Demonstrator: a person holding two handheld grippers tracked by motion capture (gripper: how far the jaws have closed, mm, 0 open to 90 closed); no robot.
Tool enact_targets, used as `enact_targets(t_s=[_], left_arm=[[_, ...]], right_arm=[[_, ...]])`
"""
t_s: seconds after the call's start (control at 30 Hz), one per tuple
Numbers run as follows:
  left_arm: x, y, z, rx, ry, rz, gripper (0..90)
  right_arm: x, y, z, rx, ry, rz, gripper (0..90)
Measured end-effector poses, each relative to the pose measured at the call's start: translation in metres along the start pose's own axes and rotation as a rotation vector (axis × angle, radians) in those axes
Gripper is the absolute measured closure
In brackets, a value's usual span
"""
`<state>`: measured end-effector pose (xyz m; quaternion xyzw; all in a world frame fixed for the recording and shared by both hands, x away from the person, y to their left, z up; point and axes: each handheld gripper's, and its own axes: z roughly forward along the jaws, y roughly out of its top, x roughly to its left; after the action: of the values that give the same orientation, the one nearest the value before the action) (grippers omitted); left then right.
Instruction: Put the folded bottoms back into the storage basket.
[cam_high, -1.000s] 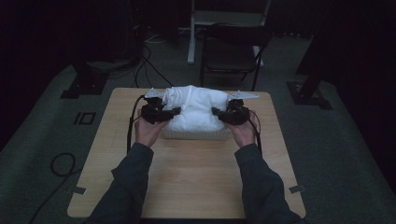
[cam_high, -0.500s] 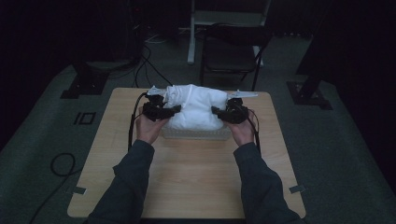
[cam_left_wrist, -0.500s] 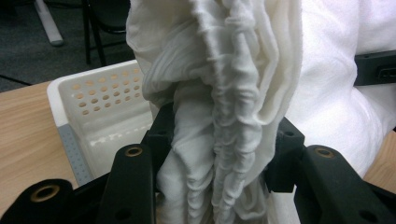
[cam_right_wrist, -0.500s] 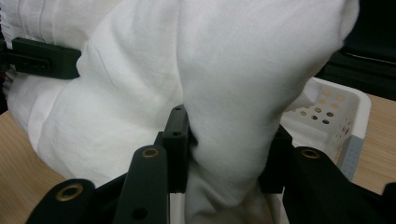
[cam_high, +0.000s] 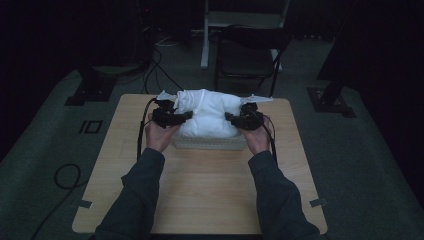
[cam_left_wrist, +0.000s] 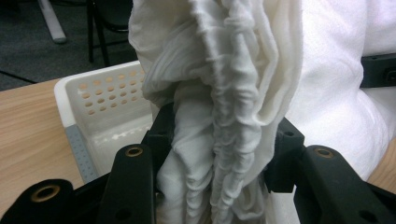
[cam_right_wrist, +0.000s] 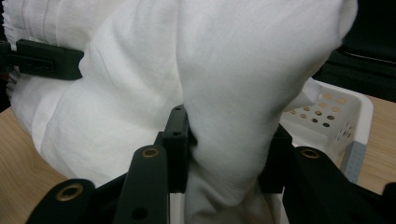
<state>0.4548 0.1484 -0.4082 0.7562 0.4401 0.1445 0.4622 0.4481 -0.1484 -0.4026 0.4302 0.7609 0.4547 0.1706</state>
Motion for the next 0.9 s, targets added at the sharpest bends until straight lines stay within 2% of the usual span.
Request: enact_targets(t_s=[0.53,0.9], left_arm=[[0.001,0.009,0.007,0.016,0.012,0.015,55.2],[0.007,0.007,0.017,0.023,0.023,0.006,55.2]], right_arm=[[-0.006,0.002,0.005,-0.003,-0.005,0.021,63.5],[-0.011,0.001,0.014,0.006,-0.013,0.031,63.5]])
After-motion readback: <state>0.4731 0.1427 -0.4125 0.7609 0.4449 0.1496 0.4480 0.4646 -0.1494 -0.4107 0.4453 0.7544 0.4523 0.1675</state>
